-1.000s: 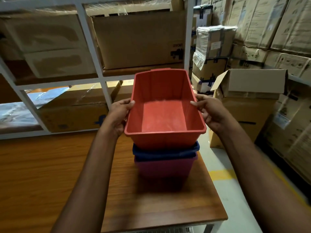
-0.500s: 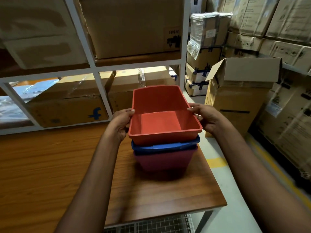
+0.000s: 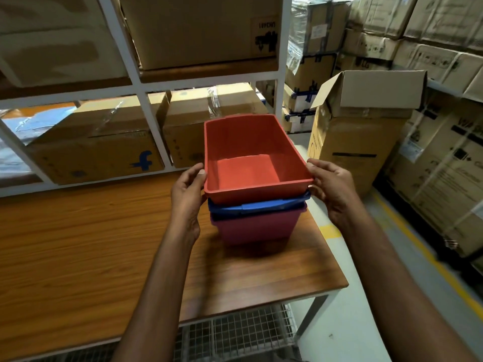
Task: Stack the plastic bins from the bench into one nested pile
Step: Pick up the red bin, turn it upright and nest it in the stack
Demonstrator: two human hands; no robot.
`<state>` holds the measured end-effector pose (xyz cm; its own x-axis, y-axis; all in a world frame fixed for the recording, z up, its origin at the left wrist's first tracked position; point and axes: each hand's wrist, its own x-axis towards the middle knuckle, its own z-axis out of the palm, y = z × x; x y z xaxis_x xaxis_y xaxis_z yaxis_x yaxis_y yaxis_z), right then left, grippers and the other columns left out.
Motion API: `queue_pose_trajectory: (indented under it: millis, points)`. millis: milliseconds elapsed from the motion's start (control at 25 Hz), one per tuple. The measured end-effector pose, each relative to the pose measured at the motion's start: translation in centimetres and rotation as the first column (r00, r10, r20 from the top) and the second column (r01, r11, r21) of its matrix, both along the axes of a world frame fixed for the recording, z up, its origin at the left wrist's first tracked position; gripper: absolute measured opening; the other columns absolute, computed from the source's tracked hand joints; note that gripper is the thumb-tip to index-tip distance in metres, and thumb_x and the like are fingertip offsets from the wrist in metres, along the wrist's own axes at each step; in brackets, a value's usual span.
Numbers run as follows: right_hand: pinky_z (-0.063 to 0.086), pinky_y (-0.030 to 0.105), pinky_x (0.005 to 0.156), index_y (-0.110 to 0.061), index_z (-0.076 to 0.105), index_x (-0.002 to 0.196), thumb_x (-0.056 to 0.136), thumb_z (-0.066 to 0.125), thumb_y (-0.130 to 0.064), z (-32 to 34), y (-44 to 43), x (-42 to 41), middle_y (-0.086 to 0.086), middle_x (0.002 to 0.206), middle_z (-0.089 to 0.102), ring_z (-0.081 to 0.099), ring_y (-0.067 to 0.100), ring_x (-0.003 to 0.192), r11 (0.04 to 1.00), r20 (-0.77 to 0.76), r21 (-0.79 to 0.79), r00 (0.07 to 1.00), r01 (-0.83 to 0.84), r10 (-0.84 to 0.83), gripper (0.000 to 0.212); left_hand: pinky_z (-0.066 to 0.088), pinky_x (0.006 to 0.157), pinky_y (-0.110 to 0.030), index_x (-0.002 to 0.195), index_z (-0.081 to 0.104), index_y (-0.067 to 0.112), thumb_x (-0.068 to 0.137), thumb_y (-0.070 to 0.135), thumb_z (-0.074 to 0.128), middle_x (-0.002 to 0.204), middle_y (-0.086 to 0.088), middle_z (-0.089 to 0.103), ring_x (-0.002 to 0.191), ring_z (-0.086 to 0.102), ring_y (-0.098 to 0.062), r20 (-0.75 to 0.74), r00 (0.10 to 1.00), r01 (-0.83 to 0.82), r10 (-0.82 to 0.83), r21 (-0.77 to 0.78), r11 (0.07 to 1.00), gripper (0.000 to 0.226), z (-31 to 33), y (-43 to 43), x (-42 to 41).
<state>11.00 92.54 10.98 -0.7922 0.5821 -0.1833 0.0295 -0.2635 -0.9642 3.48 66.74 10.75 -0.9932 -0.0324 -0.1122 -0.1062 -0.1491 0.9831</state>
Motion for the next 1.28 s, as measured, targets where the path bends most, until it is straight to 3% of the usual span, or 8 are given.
queue_pose_trajectory:
  millis: [160, 280, 480, 680, 800, 1040, 1160, 1280]
  points:
    - [0.052, 0.017, 0.056, -0.016, 0.071, 0.120, 0.096, 0.070, -0.022, -1.1, -1.6, 2.9, 0.002, 0.107, 0.075, 0.069, 0.008, 0.087, 0.996, -0.025, 0.058, 0.997, 0.073, -0.071, 0.025, 0.052, 0.086, -0.031, 0.129, 0.068, 0.029, 0.105, 0.033, 0.056, 0.126, 0.007, 0.072, 0.115, 0.067, -0.011, -0.068, 0.998, -0.009, 0.007, -0.025, 1.000, 0.027, -1.6, -0.8, 2.6]
    - [0.051, 0.024, 0.068, -0.022, 0.073, 0.115, 0.096, 0.070, -0.026, -2.1, -2.5, 5.2, 0.002, 0.112, 0.076, 0.069, 0.009, 0.092, 0.996, 0.005, 0.051, 0.997, 0.074, -0.074, 0.020, 0.051, 0.084, -0.030, 0.129, 0.068, 0.030, 0.105, 0.035, 0.054, 0.126, 0.009, 0.072, 0.114, 0.066, -0.008, -0.098, 0.994, -0.053, 0.050, -0.035, 0.998, 0.028, -2.7, -1.2, 5.1]
    - [0.049, 0.034, 0.081, -0.024, 0.075, 0.110, 0.096, 0.070, -0.029, -4.4, -4.7, 9.9, -0.005, 0.103, 0.076, 0.067, 0.013, 0.097, 0.998, 0.092, 0.022, 0.994, -0.064, 0.062, 0.016, 0.053, 0.099, -0.040, 0.127, 0.066, 0.031, 0.103, 0.032, 0.059, 0.128, 0.005, 0.069, 0.117, 0.064, -0.016, -0.139, 0.978, -0.167, 0.154, -0.090, 0.982, 0.025, -5.3, -2.0, 11.4]
    - [0.047, 0.029, 0.074, -0.024, 0.074, 0.103, 0.095, 0.070, -0.029, -8.2, -6.9, 15.4, -0.003, 0.100, 0.072, 0.065, 0.016, 0.096, 0.965, 0.201, -0.022, 0.944, -0.262, 0.261, 0.010, 0.051, 0.083, -0.023, 0.123, 0.067, 0.025, 0.101, 0.025, 0.062, 0.116, 0.000, 0.071, 0.103, 0.065, -0.010, -0.092, 0.974, -0.217, 0.206, -0.121, 0.969, 0.022, -8.3, -1.6, 19.7]
    - [0.047, 0.031, 0.076, -0.024, 0.074, 0.100, 0.096, 0.070, -0.028, -10.6, -8.1, 19.0, -0.005, 0.097, 0.073, 0.066, 0.015, 0.093, 0.925, 0.254, -0.011, 0.893, -0.381, 0.371, 0.007, 0.050, 0.082, -0.014, 0.123, 0.067, 0.021, 0.101, 0.021, 0.063, 0.112, 0.006, 0.070, 0.098, 0.065, 0.001, -0.042, 0.978, -0.210, 0.206, -0.164, 0.964, 0.022, -10.4, -1.2, 25.1]
    - [0.051, 0.022, 0.079, -0.022, 0.074, 0.111, 0.096, 0.071, -0.030, -15.0, -12.0, 26.5, -0.009, 0.104, 0.076, 0.070, 0.001, 0.092, 0.736, 0.311, 0.071, 0.716, -0.673, 0.625, 0.018, 0.052, 0.098, -0.027, 0.135, 0.059, 0.031, 0.100, 0.028, 0.065, 0.127, 0.010, 0.065, 0.116, 0.062, -0.002, 0.042, 0.975, -0.182, 0.218, -0.410, 0.894, 0.036, -15.2, -3.1, 36.9]
    - [0.055, 0.020, 0.084, -0.026, 0.068, 0.121, 0.095, 0.072, -0.035, -16.8, -14.2, 29.5, -0.007, 0.103, 0.072, 0.069, 0.004, 0.096, 0.595, 0.322, 0.248, 0.644, -0.765, 0.694, 0.028, 0.048, 0.102, -0.028, 0.143, 0.049, 0.041, 0.098, 0.037, 0.065, 0.140, 0.016, 0.054, 0.126, 0.053, 0.000, 0.030, 0.974, -0.156, 0.222, -0.622, 0.768, 0.048, -16.6, -5.4, 41.7]
    - [0.051, 0.014, 0.079, -0.033, 0.060, 0.130, 0.093, 0.072, -0.041, -17.7, -16.7, 32.0, -0.012, 0.104, 0.067, 0.065, 0.003, 0.097, 0.436, 0.329, 0.376, 0.558, -0.818, 0.762, 0.039, 0.051, 0.104, -0.040, 0.146, 0.045, 0.040, 0.097, 0.036, 0.066, 0.141, 0.015, 0.049, 0.127, 0.049, -0.001, 0.057, 0.956, -0.177, 0.287, -0.666, 0.725, 0.054, -17.9, -8.0, 45.4]
